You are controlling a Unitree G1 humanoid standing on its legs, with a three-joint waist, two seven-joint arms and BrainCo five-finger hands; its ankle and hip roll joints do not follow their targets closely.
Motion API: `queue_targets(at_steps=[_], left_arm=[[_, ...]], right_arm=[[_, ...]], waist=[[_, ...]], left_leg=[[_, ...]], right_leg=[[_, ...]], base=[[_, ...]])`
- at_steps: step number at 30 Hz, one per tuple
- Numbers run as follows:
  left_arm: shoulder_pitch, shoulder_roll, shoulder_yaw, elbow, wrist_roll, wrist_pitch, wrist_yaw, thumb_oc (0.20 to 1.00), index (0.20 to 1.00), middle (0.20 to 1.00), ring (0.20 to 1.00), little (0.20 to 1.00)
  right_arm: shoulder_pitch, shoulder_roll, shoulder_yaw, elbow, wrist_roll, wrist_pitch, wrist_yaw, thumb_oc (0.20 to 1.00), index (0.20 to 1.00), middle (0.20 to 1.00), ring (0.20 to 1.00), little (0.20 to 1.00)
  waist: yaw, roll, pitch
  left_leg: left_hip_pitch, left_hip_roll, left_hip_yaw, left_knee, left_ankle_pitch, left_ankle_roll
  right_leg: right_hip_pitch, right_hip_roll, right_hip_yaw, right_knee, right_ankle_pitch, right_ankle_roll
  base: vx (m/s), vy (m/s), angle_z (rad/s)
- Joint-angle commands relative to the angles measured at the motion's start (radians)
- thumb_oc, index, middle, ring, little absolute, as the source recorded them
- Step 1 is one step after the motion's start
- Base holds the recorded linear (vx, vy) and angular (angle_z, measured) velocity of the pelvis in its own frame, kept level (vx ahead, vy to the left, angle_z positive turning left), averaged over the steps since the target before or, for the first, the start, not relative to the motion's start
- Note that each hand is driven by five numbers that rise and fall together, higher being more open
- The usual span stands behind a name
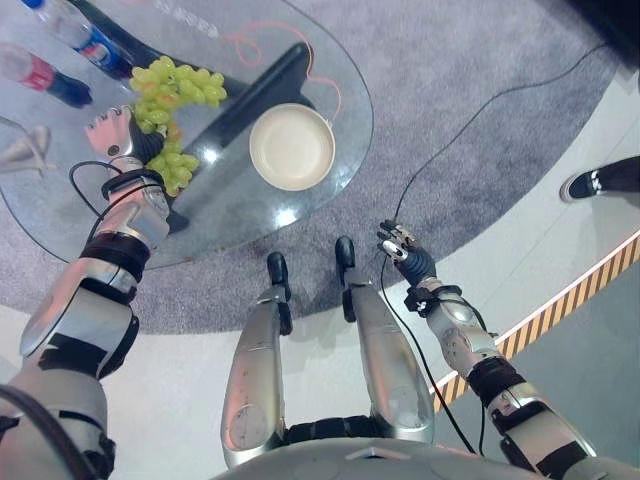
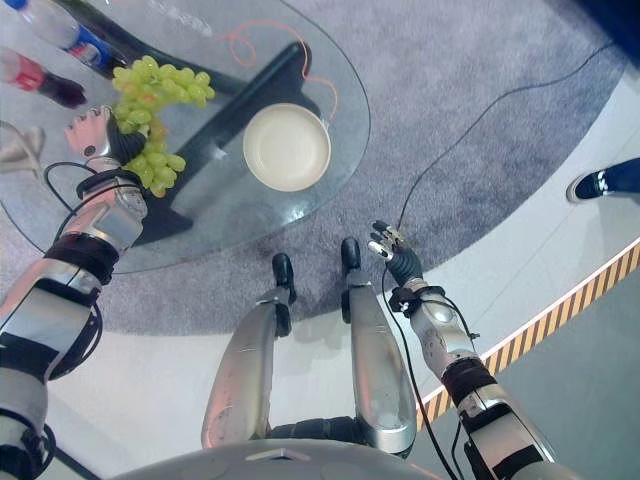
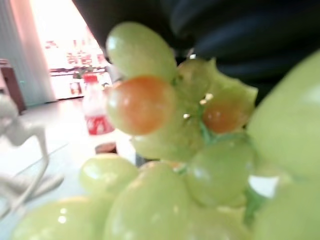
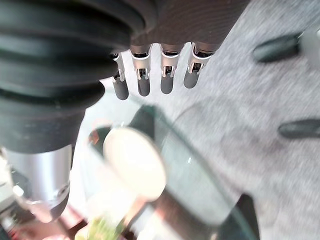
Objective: Pick up fruits into the plate
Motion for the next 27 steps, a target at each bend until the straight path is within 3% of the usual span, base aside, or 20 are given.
queue_targets(at_steps=[1, 4, 7, 9, 10, 11, 14, 20, 23, 27], left_arm=[[0.038, 0.085, 0.057, -0.108, 0.126, -0.037, -0.036, 0.200, 0.200, 0.200, 0.200, 0.200], [0.111, 0.143, 0.051, -0.279, 0.204, -0.104, -0.115, 0.200, 0.200, 0.200, 0.200, 0.200], [0.128, 0.148, 0.062, -0.312, 0.226, -0.123, -0.139, 0.200, 0.200, 0.200, 0.200, 0.200], [0.199, 0.166, 0.091, -0.454, 0.318, -0.203, -0.233, 0.200, 0.200, 0.200, 0.200, 0.200], [0.204, 0.166, 0.095, -0.459, 0.320, -0.203, -0.236, 0.200, 0.200, 0.200, 0.200, 0.200], [0.239, 0.164, 0.103, -0.531, 0.389, -0.261, -0.287, 0.200, 0.200, 0.200, 0.200, 0.200], [0.264, 0.180, 0.092, -0.610, 0.446, -0.351, -0.349, 0.200, 0.200, 0.200, 0.200, 0.200], [0.262, 0.262, 0.079, -0.721, 0.465, -0.489, -0.374, 0.200, 0.200, 0.200, 0.200, 0.200], [0.261, 0.294, 0.077, -0.766, 0.462, -0.533, -0.375, 0.200, 0.200, 0.200, 0.200, 0.200], [0.243, 0.339, 0.053, -0.833, 0.470, -0.652, -0.368, 0.200, 0.200, 0.200, 0.200, 0.200]], right_arm=[[0.088, -0.019, -0.077, -0.128, 0.061, 0.014, 0.079, 1.000, 1.000, 1.000, 1.000, 1.000], [0.086, -0.034, -0.119, -0.209, 0.102, 0.076, 0.131, 1.000, 1.000, 1.000, 1.000, 1.000], [0.088, -0.037, -0.127, -0.227, 0.108, 0.095, 0.136, 1.000, 1.000, 1.000, 1.000, 1.000], [0.113, -0.031, -0.152, -0.300, 0.160, 0.209, 0.184, 1.000, 1.000, 1.000, 1.000, 1.000], [0.115, -0.032, -0.151, -0.301, 0.161, 0.210, 0.184, 1.000, 1.000, 1.000, 1.000, 1.000], [0.133, -0.015, -0.153, -0.342, 0.213, 0.299, 0.221, 1.000, 1.000, 1.000, 1.000, 1.000], [0.160, 0.007, -0.131, -0.386, 0.330, 0.475, 0.294, 1.000, 1.000, 1.000, 1.000, 1.000], [0.195, -0.010, -0.091, -0.466, 0.434, 0.646, 0.364, 1.000, 1.000, 1.000, 1.000, 1.000], [0.207, -0.029, -0.081, -0.499, 0.468, 0.699, 0.385, 1.000, 1.000, 1.000, 1.000, 1.000], [0.217, -0.055, -0.061, -0.552, 0.513, 0.794, 0.429, 1.000, 1.000, 1.000, 1.000, 1.000]], waist=[[0.022, 0.077, -0.068], [0.045, 0.079, -0.137], [0.051, 0.079, -0.159], [0.065, 0.074, -0.238], [0.064, 0.075, -0.237], [0.073, 0.068, -0.283], [0.082, 0.060, -0.354], [0.094, 0.053, -0.413], [0.095, 0.051, -0.425], [0.094, 0.049, -0.436]], left_leg=[[0.117, -0.059, -0.089, -0.144, -0.036, 0.014], [0.222, -0.059, -0.100, -0.213, -0.036, 0.008], [0.243, -0.060, -0.103, -0.229, -0.036, 0.007], [0.335, -0.064, -0.113, -0.283, -0.039, 0.007], [0.339, -0.064, -0.114, -0.285, -0.039, 0.007], [0.379, -0.064, -0.117, -0.305, -0.041, 0.010], [0.439, -0.062, -0.112, -0.332, -0.048, 0.012], [0.510, -0.056, -0.095, -0.363, -0.058, 0.010], [0.525, -0.054, -0.089, -0.367, -0.062, 0.009], [0.544, -0.052, -0.079, -0.369, -0.068, 0.009]], right_leg=[[0.062, 0.026, -0.052, 0.026, -0.110, 0.019], [0.192, -0.002, -0.073, -0.057, -0.106, 0.031], [0.220, -0.005, -0.076, -0.078, -0.105, 0.032], [0.335, -0.014, -0.082, -0.159, -0.095, 0.038], [0.340, -0.014, -0.082, -0.163, -0.094, 0.038], [0.386, -0.019, -0.089, -0.194, -0.087, 0.041], [0.454, -0.023, -0.094, -0.245, -0.073, 0.046], [0.539, -0.030, -0.108, -0.316, -0.054, 0.055], [0.558, -0.031, -0.111, -0.333, -0.049, 0.056], [0.582, -0.032, -0.110, -0.351, -0.042, 0.060]], base=[[0.07, -0.099, 0.21], [0.08, -0.113, 0.24], [0.07, -0.047, 0.20], [0.19, -0.104, 0.18], [0.20, -0.110, 0.22], [0.17, -0.088, 0.25], [0.17, -0.084, 0.16], [0.03, -0.033, 0.13], [-0.02, -0.019, 0.06], [-0.03, -0.016, 0.02]])
